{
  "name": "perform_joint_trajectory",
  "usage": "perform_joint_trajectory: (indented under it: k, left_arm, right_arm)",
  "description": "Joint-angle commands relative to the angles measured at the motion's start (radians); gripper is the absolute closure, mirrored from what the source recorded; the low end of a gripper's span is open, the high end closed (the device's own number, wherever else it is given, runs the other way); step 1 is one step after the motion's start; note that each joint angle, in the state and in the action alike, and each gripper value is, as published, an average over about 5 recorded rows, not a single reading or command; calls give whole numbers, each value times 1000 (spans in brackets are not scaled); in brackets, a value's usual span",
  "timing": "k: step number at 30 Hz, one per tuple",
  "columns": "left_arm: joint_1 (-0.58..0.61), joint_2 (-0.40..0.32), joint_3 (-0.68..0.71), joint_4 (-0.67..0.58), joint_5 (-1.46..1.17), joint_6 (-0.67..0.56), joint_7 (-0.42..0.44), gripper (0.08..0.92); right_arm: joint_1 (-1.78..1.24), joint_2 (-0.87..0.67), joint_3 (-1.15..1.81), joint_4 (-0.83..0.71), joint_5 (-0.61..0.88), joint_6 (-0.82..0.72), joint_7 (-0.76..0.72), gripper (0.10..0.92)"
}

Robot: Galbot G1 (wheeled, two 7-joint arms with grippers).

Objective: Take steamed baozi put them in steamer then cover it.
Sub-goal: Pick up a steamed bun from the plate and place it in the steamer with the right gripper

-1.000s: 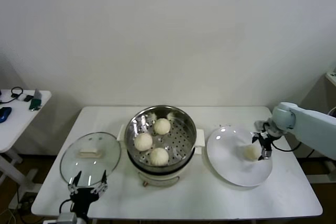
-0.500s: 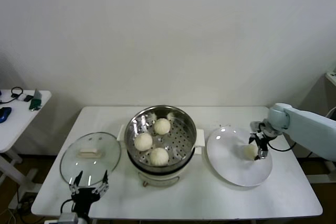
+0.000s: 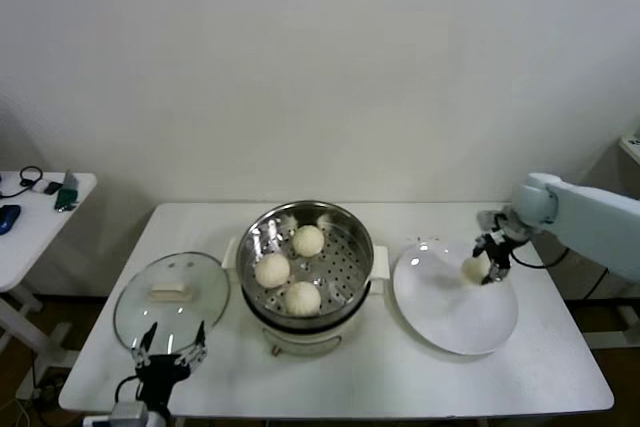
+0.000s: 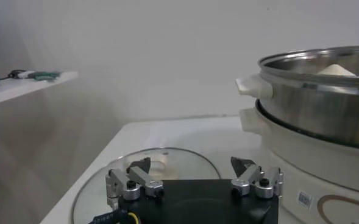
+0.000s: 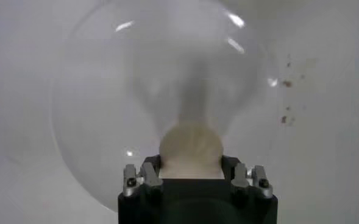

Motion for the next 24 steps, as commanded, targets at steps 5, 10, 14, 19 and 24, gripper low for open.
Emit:
perform_joint_trajectory:
  k: [5, 10, 14, 19, 24]
  left_arm:
    - [-9, 8, 0, -2, -11, 6, 2, 177]
    - [-10, 14, -4, -5, -24, 6, 1, 177]
    - [-7, 18, -10, -9, -37, 6, 0, 177]
    - [-7, 17, -13, -15, -43, 8, 0, 177]
    - [-10, 14, -16, -17, -45, 10, 1, 177]
  right_arm:
    - [610, 185, -173, 269, 438, -101, -17, 372]
    - [589, 267, -86, 363, 512, -158, 25, 372]
    - [509, 325, -73, 406, 494, -183, 68, 372]
    - [381, 395, -93, 396, 408, -198, 116, 372]
    - [300, 450, -132, 342, 330, -197, 137, 362]
